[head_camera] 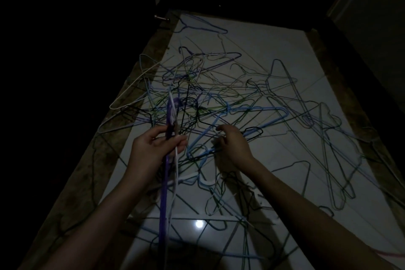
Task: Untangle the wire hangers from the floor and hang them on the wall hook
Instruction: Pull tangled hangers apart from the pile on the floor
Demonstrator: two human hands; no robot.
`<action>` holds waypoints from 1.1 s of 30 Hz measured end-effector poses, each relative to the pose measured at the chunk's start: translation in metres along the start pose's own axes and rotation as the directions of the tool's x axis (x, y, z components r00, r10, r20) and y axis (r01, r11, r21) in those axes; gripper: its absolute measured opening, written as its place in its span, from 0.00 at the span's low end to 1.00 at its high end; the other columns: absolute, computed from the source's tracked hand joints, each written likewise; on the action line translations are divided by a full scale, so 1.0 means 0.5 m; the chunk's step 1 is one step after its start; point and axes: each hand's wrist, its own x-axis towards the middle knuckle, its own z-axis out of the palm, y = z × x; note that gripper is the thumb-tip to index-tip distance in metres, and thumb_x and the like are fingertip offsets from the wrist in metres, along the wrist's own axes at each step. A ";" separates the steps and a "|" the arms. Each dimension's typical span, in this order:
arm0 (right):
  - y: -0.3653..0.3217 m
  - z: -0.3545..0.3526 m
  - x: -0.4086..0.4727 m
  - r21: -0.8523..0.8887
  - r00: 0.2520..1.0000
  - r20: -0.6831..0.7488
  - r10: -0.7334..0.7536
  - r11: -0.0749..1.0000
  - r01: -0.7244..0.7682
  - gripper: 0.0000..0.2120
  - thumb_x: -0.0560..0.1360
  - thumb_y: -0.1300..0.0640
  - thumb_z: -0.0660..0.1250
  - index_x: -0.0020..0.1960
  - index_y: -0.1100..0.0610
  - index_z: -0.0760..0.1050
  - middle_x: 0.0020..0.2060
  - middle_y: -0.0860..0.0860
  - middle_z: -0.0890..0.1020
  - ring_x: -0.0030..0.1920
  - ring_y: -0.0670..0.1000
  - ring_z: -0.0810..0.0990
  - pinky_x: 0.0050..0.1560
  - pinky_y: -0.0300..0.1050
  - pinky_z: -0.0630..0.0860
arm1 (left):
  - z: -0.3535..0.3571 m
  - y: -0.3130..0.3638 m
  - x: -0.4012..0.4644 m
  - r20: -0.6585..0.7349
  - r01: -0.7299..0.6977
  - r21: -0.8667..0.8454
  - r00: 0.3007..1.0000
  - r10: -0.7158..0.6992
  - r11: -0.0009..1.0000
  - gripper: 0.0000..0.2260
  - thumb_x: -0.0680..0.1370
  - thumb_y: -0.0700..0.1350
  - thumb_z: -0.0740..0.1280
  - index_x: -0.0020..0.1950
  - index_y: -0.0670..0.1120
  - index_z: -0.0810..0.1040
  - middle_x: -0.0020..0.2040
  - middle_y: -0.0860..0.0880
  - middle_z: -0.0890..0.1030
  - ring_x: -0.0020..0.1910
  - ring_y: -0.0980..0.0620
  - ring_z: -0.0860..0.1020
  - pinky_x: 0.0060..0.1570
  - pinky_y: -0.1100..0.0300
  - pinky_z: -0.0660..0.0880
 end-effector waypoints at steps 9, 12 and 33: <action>0.033 0.039 0.056 -0.259 0.996 0.038 0.086 0.963 -0.073 0.16 0.77 0.57 0.62 0.64 0.60 0.70 0.58 0.59 0.76 0.60 0.58 0.73 0.59 0.50 0.70 | -0.014 -0.004 0.019 -0.026 -0.003 -0.016 1.000 0.002 1.000 0.08 0.73 0.31 0.67 0.50 0.37 0.71 0.39 0.41 0.84 0.38 0.46 0.84 0.36 0.63 0.79; 0.039 0.043 0.044 -0.259 0.995 0.031 0.099 0.962 -0.088 0.11 0.77 0.57 0.63 0.57 0.59 0.75 0.53 0.58 0.78 0.55 0.57 0.75 0.52 0.49 0.72 | -0.018 -0.005 0.023 -0.026 0.009 -0.002 1.000 -0.009 1.000 0.08 0.73 0.32 0.67 0.49 0.37 0.71 0.39 0.40 0.84 0.39 0.45 0.84 0.37 0.62 0.79; -0.095 -0.131 -0.029 0.598 0.971 0.034 0.238 0.774 -0.211 0.03 0.76 0.66 0.63 0.45 0.61 0.74 0.32 0.52 0.74 0.31 0.51 0.73 0.32 0.43 0.73 | -0.004 0.019 0.008 -0.043 -0.128 0.006 0.991 0.129 0.992 0.08 0.75 0.33 0.66 0.50 0.44 0.79 0.42 0.48 0.85 0.42 0.52 0.84 0.41 0.67 0.78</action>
